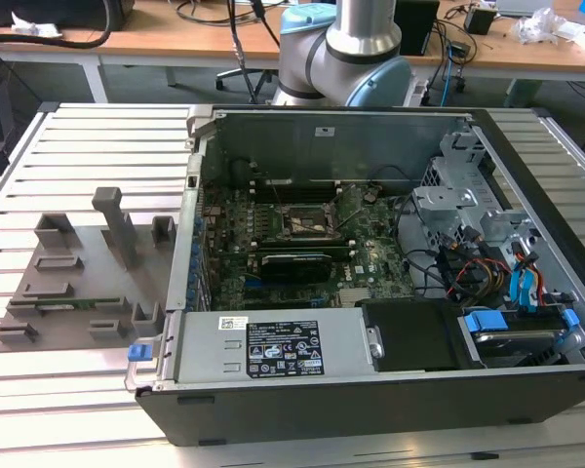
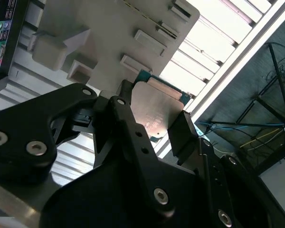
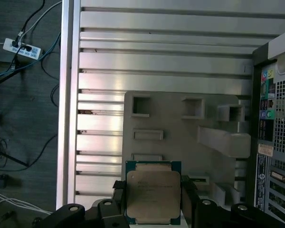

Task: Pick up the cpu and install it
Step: 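Pick up the cpu and move it towards the insertion slot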

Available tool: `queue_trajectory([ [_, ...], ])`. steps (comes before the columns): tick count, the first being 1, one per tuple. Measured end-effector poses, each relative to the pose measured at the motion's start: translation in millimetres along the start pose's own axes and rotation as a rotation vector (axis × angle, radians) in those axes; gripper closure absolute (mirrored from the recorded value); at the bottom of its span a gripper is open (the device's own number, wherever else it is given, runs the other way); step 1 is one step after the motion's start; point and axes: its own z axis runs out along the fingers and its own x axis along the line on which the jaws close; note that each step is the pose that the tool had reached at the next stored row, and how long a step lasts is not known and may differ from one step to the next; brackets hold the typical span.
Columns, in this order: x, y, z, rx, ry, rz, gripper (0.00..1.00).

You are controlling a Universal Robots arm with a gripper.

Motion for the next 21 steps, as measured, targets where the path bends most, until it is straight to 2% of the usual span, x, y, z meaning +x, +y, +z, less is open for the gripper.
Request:
queue_trajectory([
  [6, 0.1, -0.1, -10.7, 0.0000, 0.0001, 0.000, 0.45],
  [19, 0.2, -0.3, -29.4, 0.0000, 0.0001, 0.000, 0.45],
  [21, 0.2, -0.3, -34.0, 0.0000, 0.0000, 0.000, 0.45],
])
